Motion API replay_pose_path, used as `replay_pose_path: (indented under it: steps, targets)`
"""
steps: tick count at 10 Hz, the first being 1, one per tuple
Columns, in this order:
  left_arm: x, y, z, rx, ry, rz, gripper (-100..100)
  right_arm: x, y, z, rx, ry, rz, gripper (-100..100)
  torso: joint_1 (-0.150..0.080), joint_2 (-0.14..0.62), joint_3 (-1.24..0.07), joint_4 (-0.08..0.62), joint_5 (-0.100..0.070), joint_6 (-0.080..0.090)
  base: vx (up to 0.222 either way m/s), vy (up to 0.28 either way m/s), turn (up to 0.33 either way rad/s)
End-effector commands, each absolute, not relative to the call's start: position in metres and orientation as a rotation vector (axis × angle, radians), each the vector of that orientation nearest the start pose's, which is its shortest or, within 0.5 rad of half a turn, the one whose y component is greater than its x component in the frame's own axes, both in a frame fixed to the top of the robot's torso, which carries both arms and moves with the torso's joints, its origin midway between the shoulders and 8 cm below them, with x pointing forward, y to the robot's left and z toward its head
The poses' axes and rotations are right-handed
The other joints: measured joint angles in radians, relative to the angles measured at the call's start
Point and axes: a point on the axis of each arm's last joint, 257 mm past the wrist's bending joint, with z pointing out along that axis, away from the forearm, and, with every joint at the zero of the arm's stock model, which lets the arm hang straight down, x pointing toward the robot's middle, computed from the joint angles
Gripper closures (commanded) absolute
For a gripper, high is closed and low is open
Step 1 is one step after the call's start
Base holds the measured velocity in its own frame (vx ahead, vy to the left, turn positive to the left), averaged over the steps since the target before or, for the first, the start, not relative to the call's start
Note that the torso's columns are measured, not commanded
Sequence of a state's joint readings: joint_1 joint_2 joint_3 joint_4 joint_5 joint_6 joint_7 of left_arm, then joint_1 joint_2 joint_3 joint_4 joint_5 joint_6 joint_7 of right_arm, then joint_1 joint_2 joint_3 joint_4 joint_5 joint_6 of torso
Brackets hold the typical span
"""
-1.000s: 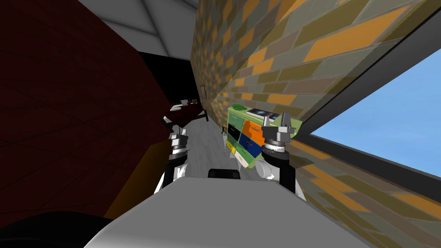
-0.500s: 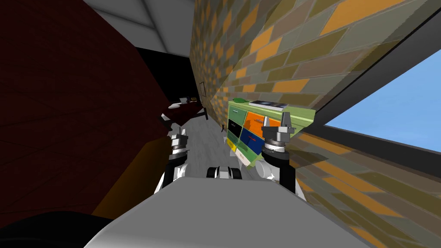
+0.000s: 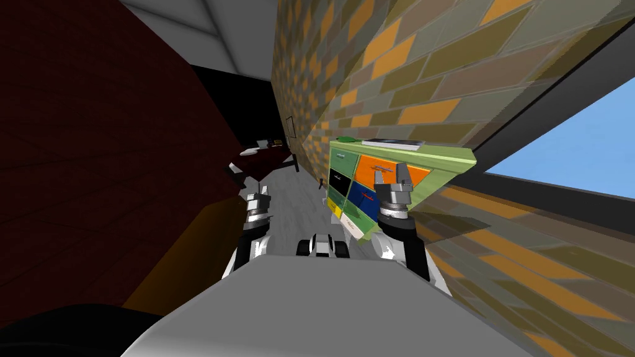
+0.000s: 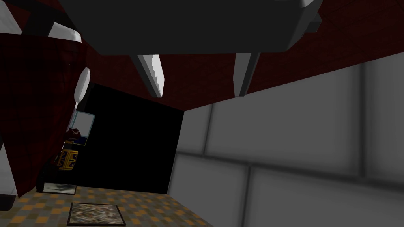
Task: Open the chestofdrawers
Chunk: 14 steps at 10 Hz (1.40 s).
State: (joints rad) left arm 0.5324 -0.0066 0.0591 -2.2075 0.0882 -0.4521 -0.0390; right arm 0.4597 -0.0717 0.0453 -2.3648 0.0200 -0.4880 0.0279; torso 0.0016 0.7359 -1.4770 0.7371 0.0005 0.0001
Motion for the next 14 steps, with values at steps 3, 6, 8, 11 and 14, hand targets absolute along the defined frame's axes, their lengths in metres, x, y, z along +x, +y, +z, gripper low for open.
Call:
replay_pose_path:
  steps: [3, 6, 8, 11, 14]
  targets:
    - [0.354, 0.320, -0.028, -0.816, 0.656, -1.212, 0, 0.350, -0.245, 0.045, 0.432, 0.769, 1.137, -100, -0.002, 0.003, 0.001, 0.001, -0.001, 0.000, 0.084, 0.084, -0.042]
    - [0.354, 0.320, -0.028, -0.816, 0.656, -1.212, 0, 0.362, -0.250, 0.027, 0.392, 0.856, 0.985, -100, -0.002, 0.003, 0.001, 0.001, 0.000, 0.000, 0.076, 0.095, -0.056]
    - [0.354, 0.320, -0.028, -0.816, 0.656, -1.212, 0, 0.367, -0.254, 0.017, 0.370, 0.900, 0.901, -100, -0.002, 0.003, 0.001, 0.001, -0.001, 0.000, 0.061, 0.088, -0.044]
    - [0.354, 0.320, -0.028, -0.816, 0.656, -1.212, 0, 0.373, -0.260, 0.006, 0.342, 0.945, 0.804, -100, -0.001, 0.001, 0.000, 0.001, 0.000, 0.000, 0.070, 0.082, -0.045]
    - [0.354, 0.320, -0.028, -0.816, 0.656, -1.212, 0, 0.383, -0.272, -0.015, 0.293, 1.031, 0.626, -100, -0.002, 0.003, 0.001, 0.001, 0.000, 0.000, 0.068, 0.093, -0.059]
